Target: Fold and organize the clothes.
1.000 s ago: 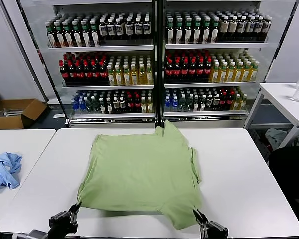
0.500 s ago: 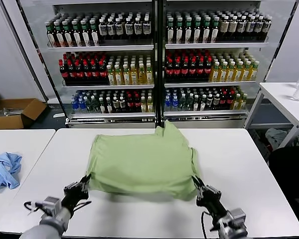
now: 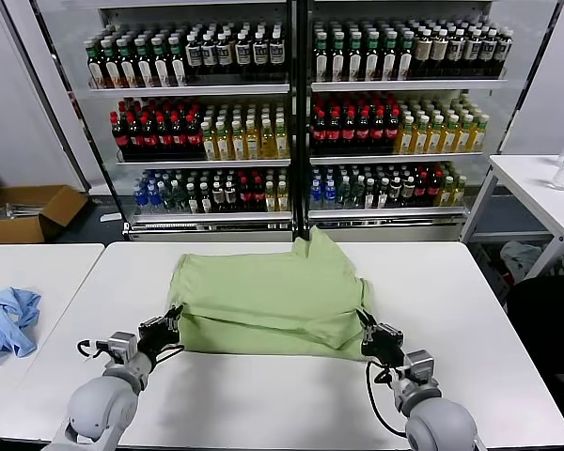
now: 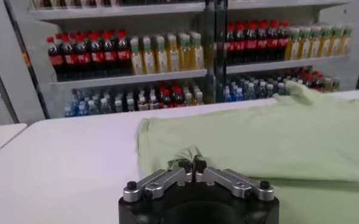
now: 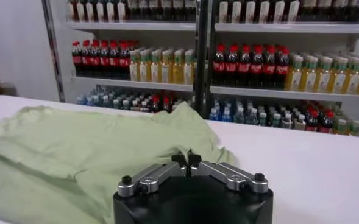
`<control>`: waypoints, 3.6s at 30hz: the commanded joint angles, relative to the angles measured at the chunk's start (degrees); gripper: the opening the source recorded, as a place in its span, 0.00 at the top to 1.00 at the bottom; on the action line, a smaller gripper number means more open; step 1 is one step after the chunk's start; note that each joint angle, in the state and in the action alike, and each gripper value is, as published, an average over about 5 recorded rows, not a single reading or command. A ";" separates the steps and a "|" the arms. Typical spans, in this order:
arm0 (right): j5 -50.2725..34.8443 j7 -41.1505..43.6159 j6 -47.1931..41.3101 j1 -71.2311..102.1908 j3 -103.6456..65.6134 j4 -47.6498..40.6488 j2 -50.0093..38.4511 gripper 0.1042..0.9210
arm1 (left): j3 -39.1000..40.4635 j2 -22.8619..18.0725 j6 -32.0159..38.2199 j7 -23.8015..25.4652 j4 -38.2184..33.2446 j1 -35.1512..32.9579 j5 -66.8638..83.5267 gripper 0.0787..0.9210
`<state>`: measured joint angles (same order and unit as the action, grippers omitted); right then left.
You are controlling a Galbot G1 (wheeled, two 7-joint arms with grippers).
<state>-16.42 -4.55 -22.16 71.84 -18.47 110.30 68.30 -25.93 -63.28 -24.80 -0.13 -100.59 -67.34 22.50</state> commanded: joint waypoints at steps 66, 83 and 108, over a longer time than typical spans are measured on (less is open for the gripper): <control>-4.81 -4.09 -2.55 39.27 -12.07 26.57 -2.81 1.00 | -13.70 7.71 -5.71 -0.68 -27.98 -35.16 1.74 0.98; -14.87 -6.83 -10.61 16.31 -15.67 27.78 -4.71 0.67 | -15.15 7.59 -3.62 -5.25 -30.87 -29.11 -1.85 0.65; -13.77 -7.26 -10.15 -36.10 7.65 -31.86 4.06 0.12 | 7.70 8.51 -4.60 6.78 16.61 20.06 4.48 0.12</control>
<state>-30.76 -12.25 -32.37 49.75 -14.88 97.86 69.24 -24.22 -54.70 -29.46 4.23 -98.11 -60.31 26.11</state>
